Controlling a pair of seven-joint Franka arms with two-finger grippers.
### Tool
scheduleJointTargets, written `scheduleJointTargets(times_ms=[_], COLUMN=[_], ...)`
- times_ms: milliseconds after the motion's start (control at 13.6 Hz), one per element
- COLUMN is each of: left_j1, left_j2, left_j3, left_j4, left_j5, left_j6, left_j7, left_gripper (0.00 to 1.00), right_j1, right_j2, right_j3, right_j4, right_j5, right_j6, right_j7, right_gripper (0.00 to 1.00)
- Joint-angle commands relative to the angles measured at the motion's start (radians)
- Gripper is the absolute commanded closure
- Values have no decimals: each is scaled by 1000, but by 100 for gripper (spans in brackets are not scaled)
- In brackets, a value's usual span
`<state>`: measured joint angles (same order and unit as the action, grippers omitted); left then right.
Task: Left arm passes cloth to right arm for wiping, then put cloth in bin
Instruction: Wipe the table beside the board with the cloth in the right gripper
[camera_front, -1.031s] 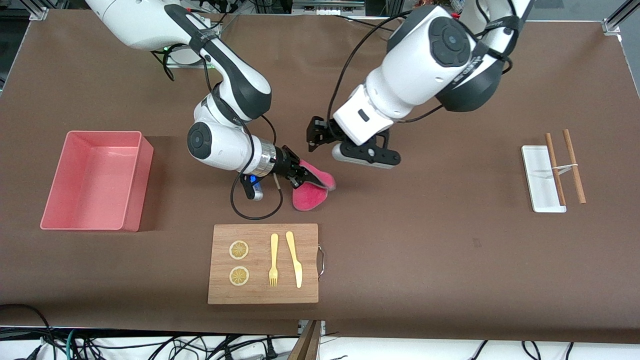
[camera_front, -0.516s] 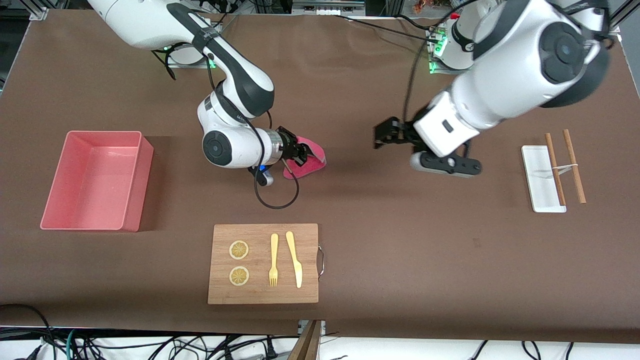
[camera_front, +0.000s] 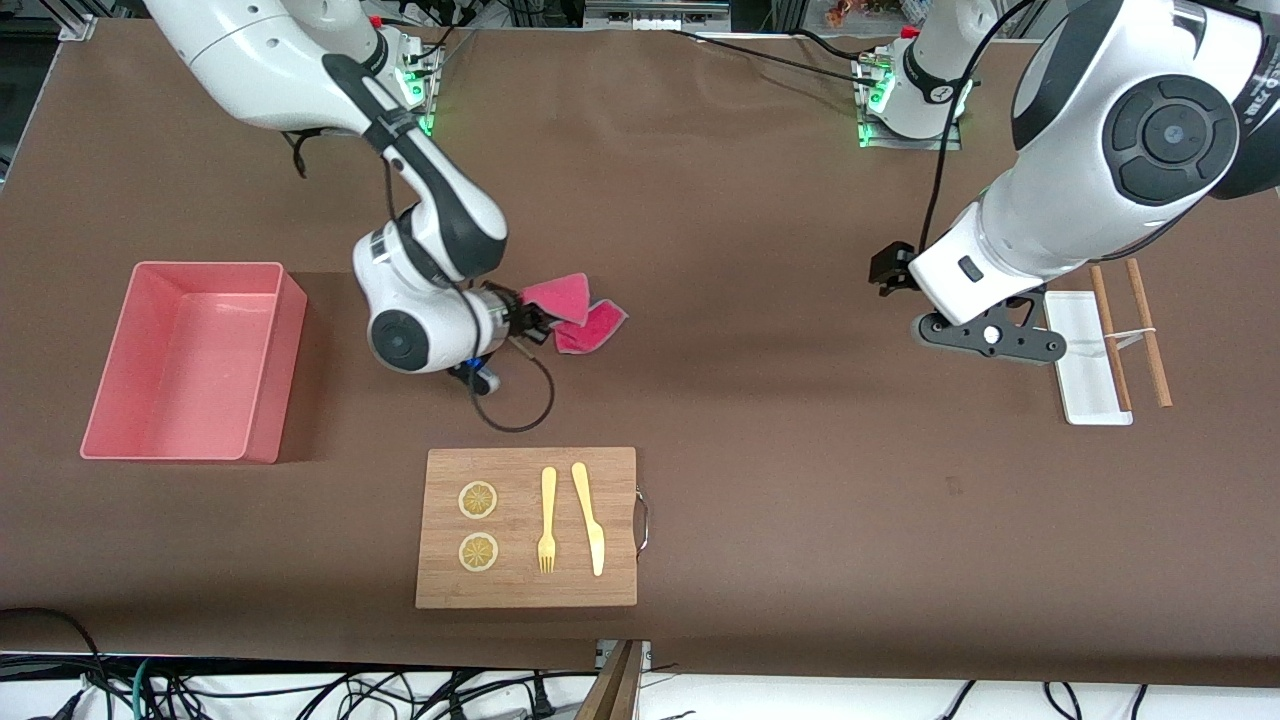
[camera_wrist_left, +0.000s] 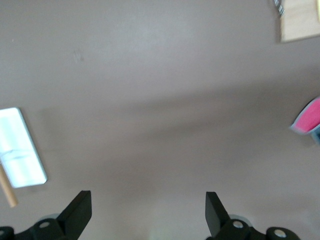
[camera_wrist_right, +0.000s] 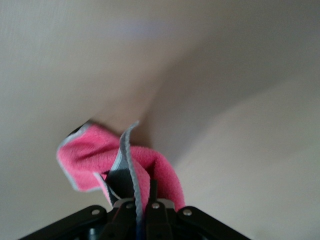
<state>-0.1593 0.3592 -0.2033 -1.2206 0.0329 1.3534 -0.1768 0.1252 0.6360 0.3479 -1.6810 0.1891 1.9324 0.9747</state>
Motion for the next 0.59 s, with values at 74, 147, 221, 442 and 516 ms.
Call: scheduleJointTargets(times_ms=[74, 147, 221, 442, 516], left_j1=[-2, 1, 6, 1, 7], left_j2=[-26, -34, -58, -133, -164], left_j3=[-24, -33, -33, -25, -21], left_j4=[-14, -13, -14, -37, -75], left_j5=[13, 13, 10, 4, 10], left_j6=[-111, -131, -143, -189, -183], left_j7=[121, 160, 216, 364, 369], left_gripper=[0, 0, 0, 0, 0], right_j1=[-15, -16, -18, -29, -35], right_j2=[-18, -19, -24, -39, -41], right_j3=[-114, -145, -177, -263, -286], right_j4=[-16, -14, -13, -9, -8], right_j5=[-69, -72, -73, -105, -121], right_j6=[-55, -65, -75, -104, -110], right_j7=[-221, -276, -336, -522, -584], right_gripper=[100, 100, 100, 100, 100])
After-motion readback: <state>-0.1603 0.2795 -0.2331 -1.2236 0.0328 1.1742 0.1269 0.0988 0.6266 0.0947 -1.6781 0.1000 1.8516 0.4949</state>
